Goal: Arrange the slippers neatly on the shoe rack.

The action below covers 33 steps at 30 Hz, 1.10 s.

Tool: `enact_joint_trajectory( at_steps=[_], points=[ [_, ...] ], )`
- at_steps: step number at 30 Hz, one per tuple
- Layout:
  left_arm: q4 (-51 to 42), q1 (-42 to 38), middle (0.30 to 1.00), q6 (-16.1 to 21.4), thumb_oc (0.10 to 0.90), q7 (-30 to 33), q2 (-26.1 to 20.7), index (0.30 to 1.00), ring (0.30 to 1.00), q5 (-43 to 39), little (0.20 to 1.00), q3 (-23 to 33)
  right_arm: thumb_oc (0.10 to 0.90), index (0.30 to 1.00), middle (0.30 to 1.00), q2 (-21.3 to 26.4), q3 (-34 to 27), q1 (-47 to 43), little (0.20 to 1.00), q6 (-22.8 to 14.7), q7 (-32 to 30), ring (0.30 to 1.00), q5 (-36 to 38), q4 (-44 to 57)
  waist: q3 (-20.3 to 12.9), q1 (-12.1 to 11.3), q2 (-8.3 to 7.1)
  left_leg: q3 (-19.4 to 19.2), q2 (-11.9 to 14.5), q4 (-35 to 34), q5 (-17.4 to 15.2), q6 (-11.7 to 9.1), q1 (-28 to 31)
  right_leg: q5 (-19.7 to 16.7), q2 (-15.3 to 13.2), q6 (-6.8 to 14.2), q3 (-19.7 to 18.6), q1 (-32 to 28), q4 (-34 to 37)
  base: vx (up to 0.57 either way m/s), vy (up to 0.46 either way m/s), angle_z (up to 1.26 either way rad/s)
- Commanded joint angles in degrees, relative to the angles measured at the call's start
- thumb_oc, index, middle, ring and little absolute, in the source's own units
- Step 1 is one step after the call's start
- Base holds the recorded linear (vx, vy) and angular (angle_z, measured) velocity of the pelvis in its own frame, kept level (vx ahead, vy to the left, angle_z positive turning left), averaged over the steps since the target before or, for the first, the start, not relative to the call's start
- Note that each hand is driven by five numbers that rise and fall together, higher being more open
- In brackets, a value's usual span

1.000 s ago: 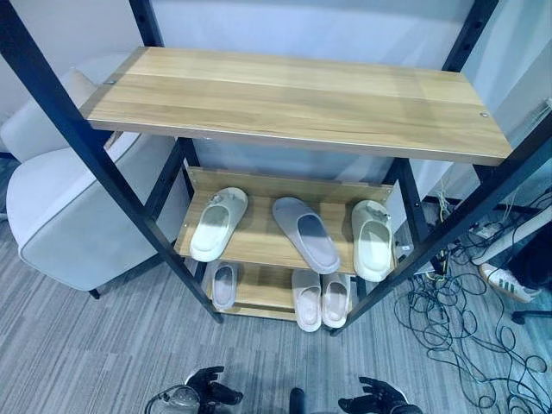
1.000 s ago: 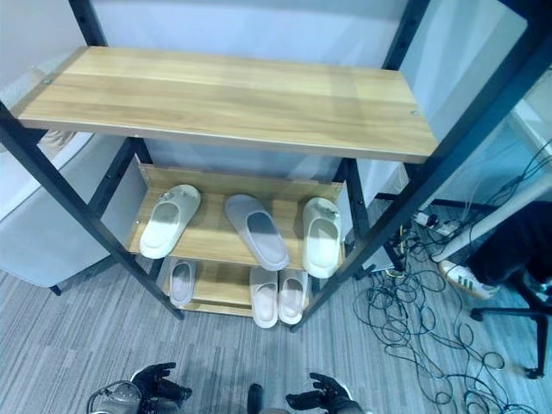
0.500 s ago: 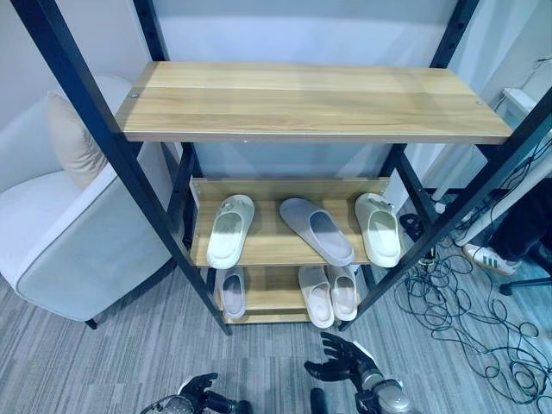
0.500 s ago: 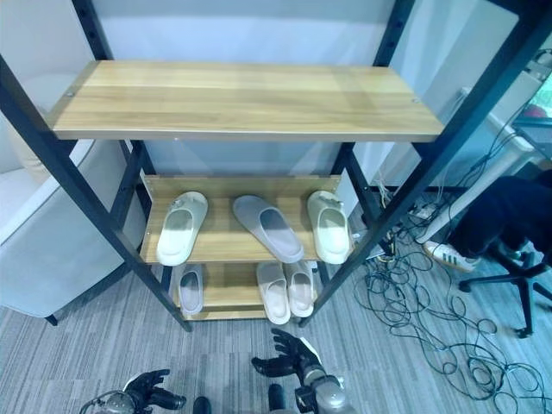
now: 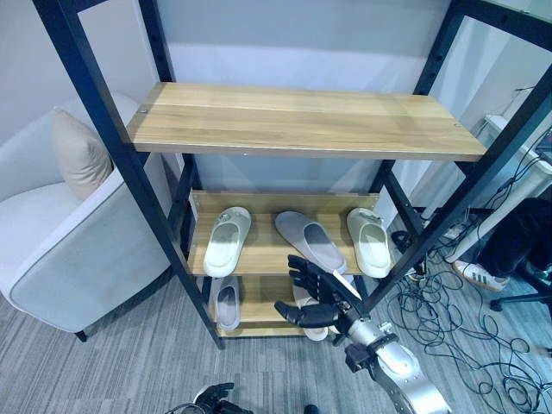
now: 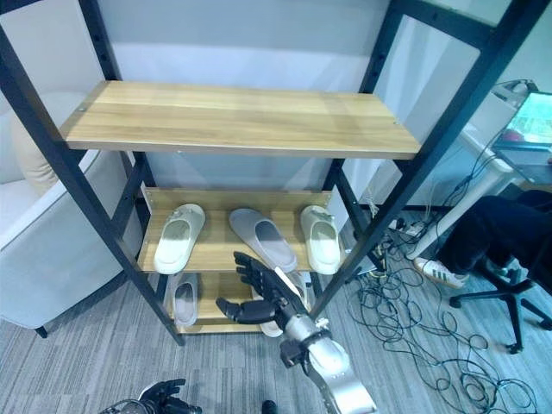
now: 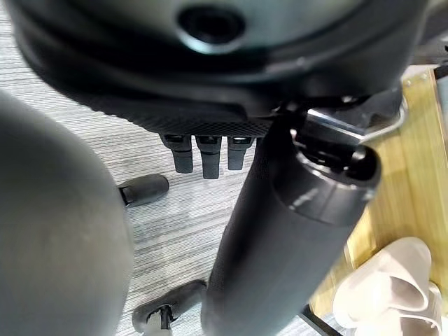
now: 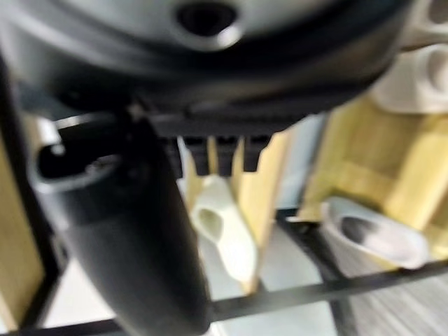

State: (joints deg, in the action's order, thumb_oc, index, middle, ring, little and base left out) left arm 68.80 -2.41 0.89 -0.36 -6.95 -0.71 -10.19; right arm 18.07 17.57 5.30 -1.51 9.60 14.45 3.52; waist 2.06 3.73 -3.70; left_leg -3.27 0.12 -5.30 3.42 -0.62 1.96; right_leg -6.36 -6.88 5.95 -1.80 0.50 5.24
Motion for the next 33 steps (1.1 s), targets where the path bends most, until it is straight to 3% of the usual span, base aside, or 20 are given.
enact_joint_trajectory(
  at_steps=[1,2,5,8,12,13,18,21,27,33],
  points=[
    [1.3,-3.5,0.9,1.2,0.8,0.3,0.9,0.9,0.9,1.5,0.9,-1.7,0.8,0.9,0.9,1.2,-6.2,-8.0,0.9,-7.3,-6.5,0.9,-3.8,9.1,0.9,-1.8,0.88,2.0,0.8,0.3,-3.8,-0.7,0.5,-3.6,0.4,0.4,1.3,0.1,-1.3,0.07,-0.025,0.01],
    [0.4,-2.9,0.9,1.2,0.8,0.4,1.2,0.9,0.9,1.8,0.9,-1.6,0.8,0.9,0.9,3.3,-7.8,-11.5,0.9,-8.3,-9.7,0.9,-8.9,9.6,0.8,-2.1,1.01,2.2,0.8,0.3,-3.8,-0.7,0.6,-3.5,0.5,0.4,1.6,-0.1,-1.2,0.06,-0.02,0.01],
    [-0.8,-2.3,0.9,1.1,0.8,0.4,1.3,0.9,0.9,1.9,0.9,-1.8,0.8,0.9,0.9,5.5,-8.5,-15.8,0.9,-9.2,-13.4,0.9,-13.6,8.2,0.9,-2.6,1.16,2.4,0.9,0.3,-3.9,-0.8,0.5,-3.4,0.5,0.3,1.8,-0.3,-1.0,0.03,-0.006,0.01],
    [-2.7,-1.3,0.9,0.8,0.8,0.5,1.4,0.9,0.9,1.8,0.9,-2.4,0.8,0.9,0.9,11.2,-6.8,-23.9,0.9,-8.9,-17.6,0.9,-20.2,3.0,1.0,-3.6,1.05,2.8,1.0,0.3,-3.8,-0.9,0.0,-3.2,0.6,0.2,2.6,-0.4,-0.5,0.03,-0.006,0.02],
    [-2.6,-1.0,0.9,0.8,0.8,0.7,1.2,0.9,0.9,1.3,0.9,-2.7,0.8,0.9,0.9,14.8,-5.7,-27.3,0.9,-8.5,-19.6,0.9,-22.3,-0.6,1.4,-4.0,1.02,3.3,1.0,0.3,-3.7,-0.9,-0.7,-3.0,0.7,0.0,3.1,-0.1,-0.3,0.01,-0.004,0.12],
    [-2.6,-0.7,0.9,0.7,0.8,0.7,0.9,0.9,0.9,1.1,0.9,-2.6,0.8,0.9,0.9,18.0,-5.3,-28.8,0.9,-8.1,-20.6,0.9,-24.1,-2.9,1.7,-4.4,0.9,3.6,1.0,0.3,-3.6,-1.0,-1.4,-2.9,0.7,-0.1,3.4,0.3,-0.2,0.0,-0.005,0.16],
    [-2.9,-0.5,0.9,0.7,0.8,0.8,0.1,0.9,0.9,0.6,0.9,-2.3,0.8,0.9,0.9,23.8,-3.0,-32.6,0.9,-7.6,-22.2,0.9,-26.4,-8.9,2.4,-5.2,0.66,4.2,1.1,0.3,-3.1,-1.2,-2.9,-2.8,0.8,-0.1,4.1,1.4,-0.2,-0.01,-0.005,0.18],
    [-4.0,-0.1,0.9,0.7,0.8,1.0,-0.8,0.9,0.9,-0.2,0.9,-2.0,0.8,0.9,0.9,29.7,0.1,-35.8,0.9,-7.3,-22.7,0.9,-27.8,-14.1,3.5,-5.8,0.54,4.7,1.2,0.3,-2.7,-1.2,-4.4,-2.7,1.0,-0.2,4.4,2.5,-0.2,-0.02,0.001,0.08],
    [-4.0,-0.7,0.9,0.7,0.8,1.3,-1.2,0.9,0.9,-1.1,0.9,-1.9,0.8,0.9,0.9,32.5,2.9,-39.6,0.9,-7.3,-23.8,0.9,-28.5,-19.0,5.1,-6.1,0.56,5.4,1.2,0.3,-2.3,-1.2,-6.0,-2.7,1.0,-0.3,4.8,3.6,-0.2,-0.01,0.002,0.06],
    [-5.7,-1.7,0.9,0.6,0.8,1.8,-1.2,0.9,0.9,-2.6,0.9,-1.7,0.8,0.9,0.9,31.9,7.9,-46.4,0.9,-6.5,-25.5,0.9,-28.9,-27.2,6.8,-7.0,0.5,6.2,1.1,0.3,-1.8,-1.1,-8.0,-2.7,1.0,-0.6,4.9,5.0,-0.2,-0.01,0.007,0.06]
  ],
)
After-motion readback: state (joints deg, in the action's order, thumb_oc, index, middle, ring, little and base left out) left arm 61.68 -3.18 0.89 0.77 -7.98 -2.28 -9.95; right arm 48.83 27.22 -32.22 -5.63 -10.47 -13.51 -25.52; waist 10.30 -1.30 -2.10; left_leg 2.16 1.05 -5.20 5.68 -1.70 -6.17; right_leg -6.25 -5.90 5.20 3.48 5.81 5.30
